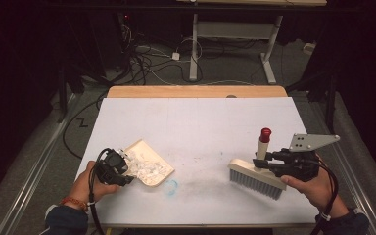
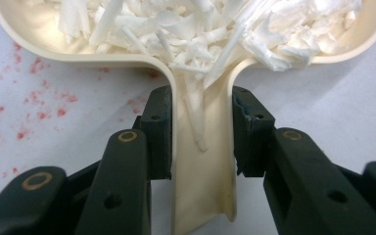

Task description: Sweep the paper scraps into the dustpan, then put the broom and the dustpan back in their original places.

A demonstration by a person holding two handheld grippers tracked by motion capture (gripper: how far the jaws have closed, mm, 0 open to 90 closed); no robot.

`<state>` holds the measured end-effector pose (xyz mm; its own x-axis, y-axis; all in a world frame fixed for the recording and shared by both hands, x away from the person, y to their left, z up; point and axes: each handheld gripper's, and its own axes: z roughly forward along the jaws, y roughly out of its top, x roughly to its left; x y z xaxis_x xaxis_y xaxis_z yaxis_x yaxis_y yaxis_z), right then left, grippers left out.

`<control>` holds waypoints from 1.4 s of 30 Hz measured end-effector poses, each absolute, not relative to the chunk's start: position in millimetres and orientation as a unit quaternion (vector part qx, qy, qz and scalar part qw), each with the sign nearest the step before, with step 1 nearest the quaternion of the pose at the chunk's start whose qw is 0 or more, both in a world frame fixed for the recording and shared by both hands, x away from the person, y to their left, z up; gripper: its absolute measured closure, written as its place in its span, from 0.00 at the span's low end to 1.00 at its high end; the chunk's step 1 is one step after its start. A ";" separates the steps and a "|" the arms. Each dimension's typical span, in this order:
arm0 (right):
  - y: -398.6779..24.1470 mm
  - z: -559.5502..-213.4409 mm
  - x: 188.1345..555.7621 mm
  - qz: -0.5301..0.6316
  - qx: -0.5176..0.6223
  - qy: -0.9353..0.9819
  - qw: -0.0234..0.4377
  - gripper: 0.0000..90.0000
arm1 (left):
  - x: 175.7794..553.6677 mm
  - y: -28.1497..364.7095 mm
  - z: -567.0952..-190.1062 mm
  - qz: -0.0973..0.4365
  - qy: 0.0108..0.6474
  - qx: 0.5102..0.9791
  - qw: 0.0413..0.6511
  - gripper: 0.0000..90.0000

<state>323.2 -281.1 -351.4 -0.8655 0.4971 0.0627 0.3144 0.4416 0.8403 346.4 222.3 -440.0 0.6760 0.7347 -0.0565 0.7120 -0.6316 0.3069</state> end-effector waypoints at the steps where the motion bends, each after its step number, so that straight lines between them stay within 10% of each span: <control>1: -282.7 -352.4 323.4 0.468 0.242 0.845 0.092 0.79 | 346.8 223.1 -439.8 0.038 0.404 0.900 0.156 0.70; 17: -289.8 -362.3 347.3 0.441 0.263 0.856 0.056 0.79 | 363.3 239.8 -450.5 0.052 0.512 0.836 0.192 0.69; 28: -293.4 -364.4 377.0 0.408 0.289 0.862 0.084 0.76 | 338.5 208.8 -452.4 0.043 0.505 0.845 0.172 0.29; 42: -281.1 -376.6 406.6 0.372 0.331 0.855 0.145 0.63 | 312.4 204.0 -432.8 0.079 0.454 0.864 0.205 0.26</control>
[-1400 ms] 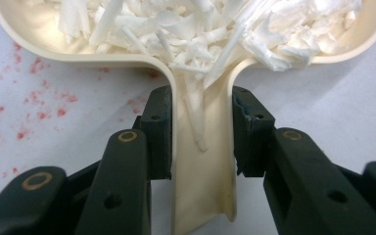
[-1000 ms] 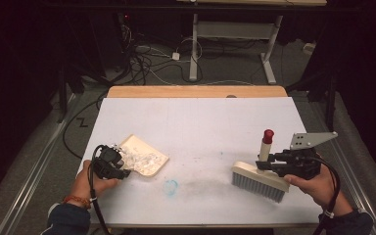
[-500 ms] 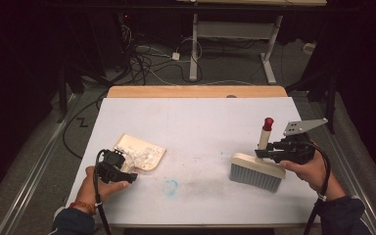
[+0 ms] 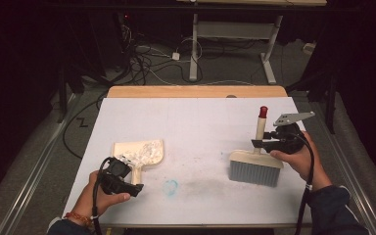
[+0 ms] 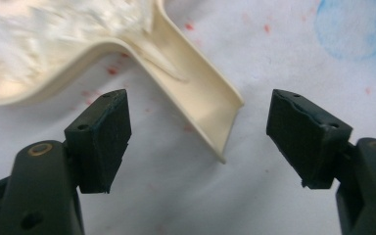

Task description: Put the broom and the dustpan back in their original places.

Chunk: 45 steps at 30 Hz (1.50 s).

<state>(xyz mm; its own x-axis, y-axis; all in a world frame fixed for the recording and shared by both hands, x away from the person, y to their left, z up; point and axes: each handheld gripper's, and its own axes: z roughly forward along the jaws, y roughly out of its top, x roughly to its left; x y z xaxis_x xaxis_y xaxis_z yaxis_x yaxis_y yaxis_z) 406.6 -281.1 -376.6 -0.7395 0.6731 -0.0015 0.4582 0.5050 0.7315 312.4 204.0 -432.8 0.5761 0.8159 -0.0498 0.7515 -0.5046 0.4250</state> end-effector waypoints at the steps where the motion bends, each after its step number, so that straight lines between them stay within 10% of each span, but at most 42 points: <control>1: -279.8 -377.4 408.9 0.367 0.336 0.854 0.153 0.62 | 310.6 206.1 -429.5 0.090 0.448 0.862 0.219 0.24; 13: -263.9 -384.2 418.8 0.357 0.359 0.806 0.307 0.41 | 307.0 188.1 -413.4 0.267 0.322 0.836 0.354 0.19; 45: -290.1 -419.8 306.4 0.451 0.317 0.747 0.372 0.26 | 289.2 209.9 -446.6 0.331 0.305 0.808 0.380 0.19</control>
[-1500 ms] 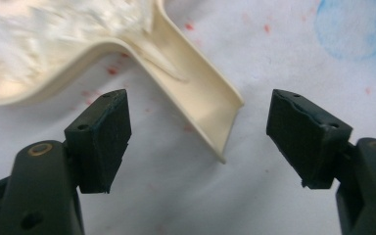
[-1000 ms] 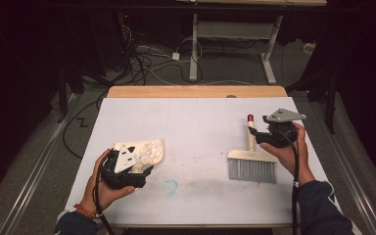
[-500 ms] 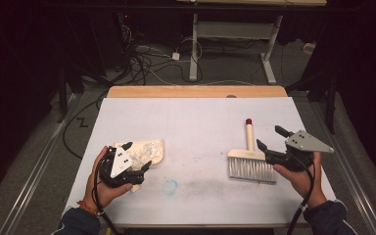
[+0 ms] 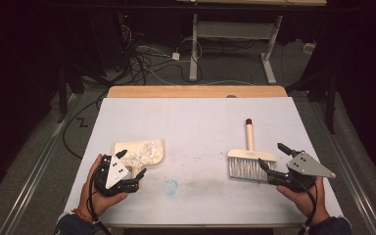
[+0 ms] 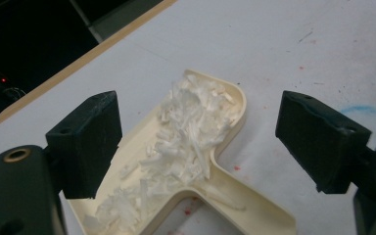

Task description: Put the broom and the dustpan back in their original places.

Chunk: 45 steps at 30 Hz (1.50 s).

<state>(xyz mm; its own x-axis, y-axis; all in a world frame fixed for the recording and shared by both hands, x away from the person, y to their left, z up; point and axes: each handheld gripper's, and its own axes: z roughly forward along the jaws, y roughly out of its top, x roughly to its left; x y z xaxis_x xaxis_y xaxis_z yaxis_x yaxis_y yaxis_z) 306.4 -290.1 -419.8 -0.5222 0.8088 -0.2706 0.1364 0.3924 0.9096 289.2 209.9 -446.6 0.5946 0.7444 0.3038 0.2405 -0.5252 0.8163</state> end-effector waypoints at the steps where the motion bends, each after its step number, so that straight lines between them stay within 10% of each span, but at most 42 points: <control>1: -290.9 -423.2 303.9 0.453 0.321 0.744 0.371 0.26 | 287.3 210.1 -448.6 0.329 0.305 0.810 0.378 0.19; 45: -280.3 -441.7 285.4 0.417 0.306 0.762 0.391 0.21 | 285.5 199.2 -460.0 0.308 0.309 0.827 0.354 0.19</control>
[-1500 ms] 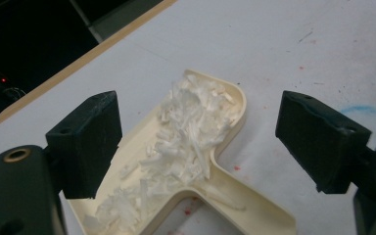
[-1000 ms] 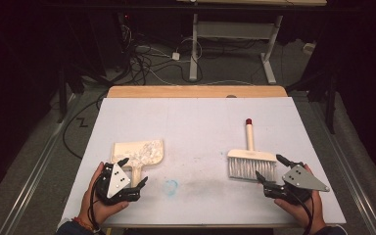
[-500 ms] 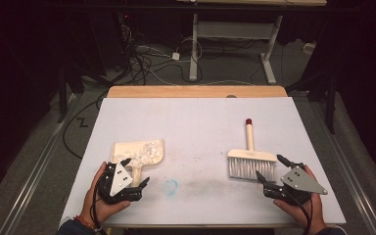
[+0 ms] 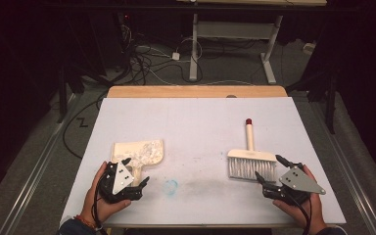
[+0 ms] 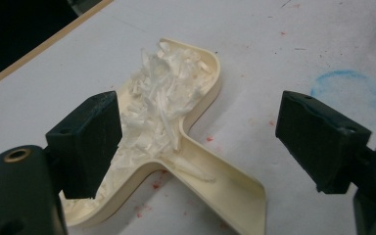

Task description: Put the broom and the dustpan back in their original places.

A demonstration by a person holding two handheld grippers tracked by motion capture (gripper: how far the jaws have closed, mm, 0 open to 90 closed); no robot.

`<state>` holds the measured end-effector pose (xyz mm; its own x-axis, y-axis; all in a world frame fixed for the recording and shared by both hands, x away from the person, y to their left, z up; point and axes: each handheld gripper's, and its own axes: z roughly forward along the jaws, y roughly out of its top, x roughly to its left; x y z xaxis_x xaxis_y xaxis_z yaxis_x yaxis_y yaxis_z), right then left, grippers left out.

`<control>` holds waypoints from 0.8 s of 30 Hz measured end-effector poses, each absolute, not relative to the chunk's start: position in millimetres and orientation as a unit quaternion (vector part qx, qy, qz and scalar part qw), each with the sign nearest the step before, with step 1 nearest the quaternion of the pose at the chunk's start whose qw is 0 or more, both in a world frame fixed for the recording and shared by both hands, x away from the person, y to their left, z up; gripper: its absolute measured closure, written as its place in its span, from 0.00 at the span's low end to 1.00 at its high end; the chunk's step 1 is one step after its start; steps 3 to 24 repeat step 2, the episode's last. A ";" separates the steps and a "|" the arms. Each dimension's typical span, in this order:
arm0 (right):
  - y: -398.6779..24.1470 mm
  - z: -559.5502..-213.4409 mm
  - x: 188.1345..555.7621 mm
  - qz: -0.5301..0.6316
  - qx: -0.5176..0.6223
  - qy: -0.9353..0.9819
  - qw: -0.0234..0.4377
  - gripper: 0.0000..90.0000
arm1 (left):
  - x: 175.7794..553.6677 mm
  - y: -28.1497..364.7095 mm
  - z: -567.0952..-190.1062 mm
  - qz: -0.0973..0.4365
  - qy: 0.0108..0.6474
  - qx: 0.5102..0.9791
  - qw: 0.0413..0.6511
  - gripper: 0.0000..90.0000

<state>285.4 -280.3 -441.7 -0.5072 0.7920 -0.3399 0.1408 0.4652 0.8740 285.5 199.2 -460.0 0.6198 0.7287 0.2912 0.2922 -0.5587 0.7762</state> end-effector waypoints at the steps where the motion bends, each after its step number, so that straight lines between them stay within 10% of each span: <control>1: -281.1 -441.8 285.6 0.418 0.307 0.761 0.389 0.21 | 285.8 198.9 -459.9 0.308 0.309 0.827 0.353 0.19; 24: -282.1 -441.7 286.0 0.419 0.307 0.761 0.388 0.21 | 286.0 198.4 -459.6 0.308 0.309 0.827 0.355 0.19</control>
